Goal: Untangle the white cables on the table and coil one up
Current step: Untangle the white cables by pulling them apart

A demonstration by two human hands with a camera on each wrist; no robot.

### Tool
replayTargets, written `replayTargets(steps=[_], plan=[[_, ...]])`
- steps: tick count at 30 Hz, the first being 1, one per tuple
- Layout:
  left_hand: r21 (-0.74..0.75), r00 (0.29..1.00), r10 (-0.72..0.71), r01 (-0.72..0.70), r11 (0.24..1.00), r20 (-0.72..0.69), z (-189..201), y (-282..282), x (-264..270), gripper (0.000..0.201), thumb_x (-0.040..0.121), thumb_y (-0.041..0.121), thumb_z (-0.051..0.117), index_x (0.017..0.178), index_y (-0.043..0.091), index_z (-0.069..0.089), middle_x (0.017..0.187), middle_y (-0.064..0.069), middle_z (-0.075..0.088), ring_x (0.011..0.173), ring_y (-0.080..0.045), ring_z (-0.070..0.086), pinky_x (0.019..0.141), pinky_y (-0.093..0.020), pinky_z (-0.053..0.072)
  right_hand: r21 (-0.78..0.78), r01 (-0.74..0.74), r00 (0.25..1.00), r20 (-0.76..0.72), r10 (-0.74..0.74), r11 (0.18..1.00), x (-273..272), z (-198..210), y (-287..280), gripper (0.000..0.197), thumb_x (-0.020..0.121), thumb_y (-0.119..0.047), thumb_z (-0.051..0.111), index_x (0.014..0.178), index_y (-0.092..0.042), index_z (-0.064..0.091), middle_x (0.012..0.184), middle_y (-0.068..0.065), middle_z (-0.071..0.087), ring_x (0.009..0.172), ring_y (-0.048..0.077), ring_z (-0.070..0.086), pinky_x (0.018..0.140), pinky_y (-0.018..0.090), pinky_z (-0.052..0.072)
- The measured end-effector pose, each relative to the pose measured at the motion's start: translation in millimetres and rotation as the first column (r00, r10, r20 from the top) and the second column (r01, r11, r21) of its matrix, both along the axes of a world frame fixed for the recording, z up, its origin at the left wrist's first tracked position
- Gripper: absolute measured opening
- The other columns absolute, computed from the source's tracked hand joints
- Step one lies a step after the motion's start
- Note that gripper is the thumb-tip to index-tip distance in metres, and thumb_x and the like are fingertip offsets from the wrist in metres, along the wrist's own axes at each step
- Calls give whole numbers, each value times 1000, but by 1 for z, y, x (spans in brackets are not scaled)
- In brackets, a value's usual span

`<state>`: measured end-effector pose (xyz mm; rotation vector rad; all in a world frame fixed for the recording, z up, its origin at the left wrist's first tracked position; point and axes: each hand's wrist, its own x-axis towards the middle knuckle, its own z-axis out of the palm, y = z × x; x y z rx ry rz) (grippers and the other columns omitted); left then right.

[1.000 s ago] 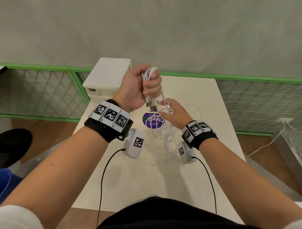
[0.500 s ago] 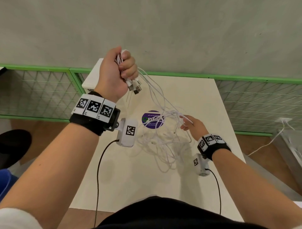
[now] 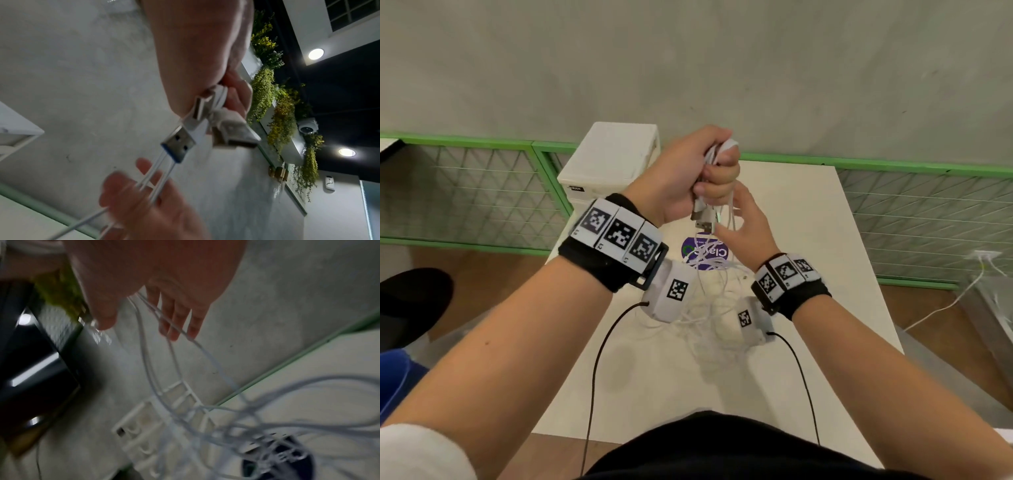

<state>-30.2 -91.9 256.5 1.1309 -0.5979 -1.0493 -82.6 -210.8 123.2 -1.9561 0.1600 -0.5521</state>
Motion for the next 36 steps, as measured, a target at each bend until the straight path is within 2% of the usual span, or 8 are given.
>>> replayTargets(steps=[5,8,13,19,22,26,31,36], plan=[[83,1000,-14,13,997,15,-1,9,2,53,101,26,22,51,16,39,39,8,23,30,-5,17,41,-24,11,375,-98,993,-27,116,922,10,26,5,16,96,-4,44,89,-4,58,58,2,47,39,7,44,46,22,43],[230,1000,-4,-3,973,31,-11,23,13,57,101,32,26,49,19,43,41,9,24,30,-4,17,38,-22,11,280,15,999,23,-23,960,10,29,-15,27,98,-10,44,81,-25,59,52,-9,36,39,9,33,42,26,34],[441,977,9,-106,891,215,-38,32,8,52,98,55,31,64,16,37,47,8,24,34,-5,17,36,-15,14,154,150,986,46,-159,977,12,38,-43,15,92,-7,53,86,-17,63,51,-20,54,43,0,41,46,14,34],[26,995,-92,93,995,-26,-27,19,-2,67,101,52,16,52,16,46,40,8,26,30,-3,20,39,-21,11,-84,-32,973,-232,11,996,7,12,-22,32,95,-16,51,67,-31,54,53,-15,51,51,-2,42,57,21,33],[-221,986,-108,79,972,-125,-21,10,-5,68,101,43,12,55,13,54,40,8,33,31,-5,27,41,-24,17,-1,-103,950,-296,98,995,10,-9,-3,22,92,-19,52,78,-7,63,66,11,62,57,2,48,61,26,40],[-398,953,138,-241,885,-271,-11,2,0,54,104,37,17,76,8,53,51,4,38,41,-9,35,48,-22,30,68,-127,934,-327,142,990,4,-15,10,20,95,-20,49,84,-16,65,55,-20,56,53,-6,50,57,12,40],[-420,766,593,-637,646,-249,-11,0,28,34,107,26,23,91,8,46,60,2,44,51,-10,43,54,-21,37,-93,-206,940,-295,171,974,-7,-14,15,12,91,-13,55,86,-23,52,74,-14,55,61,-6,52,60,9,39],[-314,344,852,-821,477,395,-43,7,45,29,104,16,35,78,12,46,63,0,42,53,-10,42,46,-25,35,-267,-316,912,-350,214,910,-8,-11,26,19,92,-10,52,85,-26,46,74,-19,48,70,4,48,66,22,33]])
